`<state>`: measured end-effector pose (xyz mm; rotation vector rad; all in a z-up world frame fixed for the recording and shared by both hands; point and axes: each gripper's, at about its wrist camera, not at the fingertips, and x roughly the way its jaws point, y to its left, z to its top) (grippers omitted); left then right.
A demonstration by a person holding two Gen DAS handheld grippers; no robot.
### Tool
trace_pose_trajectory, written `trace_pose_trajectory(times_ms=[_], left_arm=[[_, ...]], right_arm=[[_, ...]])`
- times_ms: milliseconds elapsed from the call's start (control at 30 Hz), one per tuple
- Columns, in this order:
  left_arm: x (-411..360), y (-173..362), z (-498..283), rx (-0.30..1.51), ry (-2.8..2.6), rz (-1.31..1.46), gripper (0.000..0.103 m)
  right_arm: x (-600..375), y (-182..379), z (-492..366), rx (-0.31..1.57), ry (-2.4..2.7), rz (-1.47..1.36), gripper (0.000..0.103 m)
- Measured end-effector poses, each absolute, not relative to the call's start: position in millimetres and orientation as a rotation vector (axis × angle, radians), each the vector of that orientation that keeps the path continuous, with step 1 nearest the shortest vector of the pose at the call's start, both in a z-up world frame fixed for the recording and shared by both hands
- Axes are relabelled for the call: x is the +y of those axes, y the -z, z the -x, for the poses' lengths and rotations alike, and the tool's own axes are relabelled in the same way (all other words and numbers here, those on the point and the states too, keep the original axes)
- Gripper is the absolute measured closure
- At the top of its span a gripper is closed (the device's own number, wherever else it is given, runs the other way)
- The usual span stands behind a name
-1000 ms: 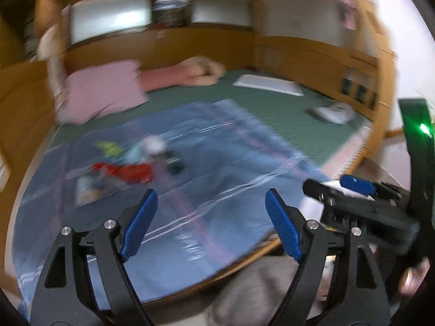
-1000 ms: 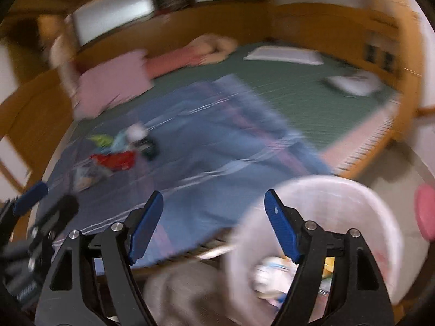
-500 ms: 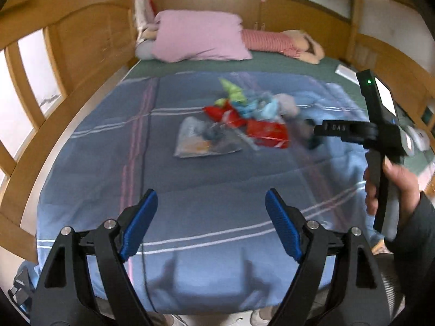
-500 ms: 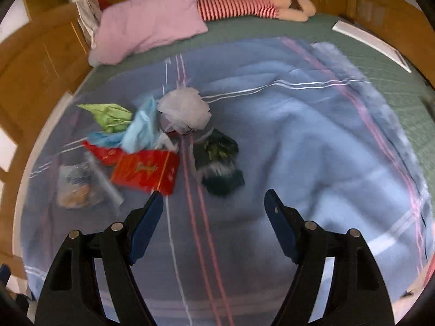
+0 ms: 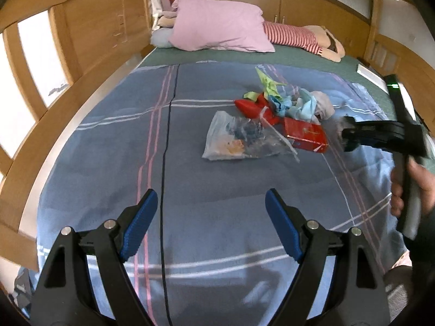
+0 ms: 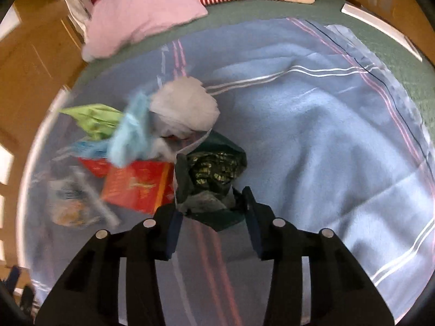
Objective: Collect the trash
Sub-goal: 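Grasp the dark green bag with the right tool while the left tool grasps the clear plastic bag, then carry the green bag and clear plastic bag over the white bin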
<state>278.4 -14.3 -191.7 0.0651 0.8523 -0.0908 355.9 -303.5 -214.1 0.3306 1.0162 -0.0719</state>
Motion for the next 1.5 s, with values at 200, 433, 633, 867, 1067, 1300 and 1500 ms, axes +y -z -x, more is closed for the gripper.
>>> trace_pose_trajectory(times_ms=[200, 433, 633, 867, 1067, 1300, 1500], left_arm=[[-20, 201, -323, 0.825, 0.139, -0.095, 0.019], [-41, 234, -389, 0.846, 0.165, -0.153, 0.018], [-44, 271, -430, 0.969, 0.165, -0.107, 0.065], [-50, 256, -420, 0.912, 0.172, -0.127, 0.098], [-49, 209, -381, 0.838, 0.217, -0.064, 0.098], [-59, 146, -318, 0.737, 0.258, -0.038, 0.098], [-87, 99, -258, 0.658, 0.355, -0.034, 0.098]], right_arm=[[-300, 193, -310, 0.948, 0.018, -0.411, 0.060], [-300, 188, -287, 0.911, -0.001, -0.441, 0.060], [-306, 186, -285, 0.891, -0.002, -0.461, 0.060], [-310, 183, -283, 0.862, 0.014, -0.468, 0.060], [-309, 168, -269, 0.794, 0.017, -0.465, 0.060], [-312, 144, -221, 0.739, 0.044, -0.506, 0.060], [-322, 102, -158, 0.652, 0.105, -0.453, 0.060]])
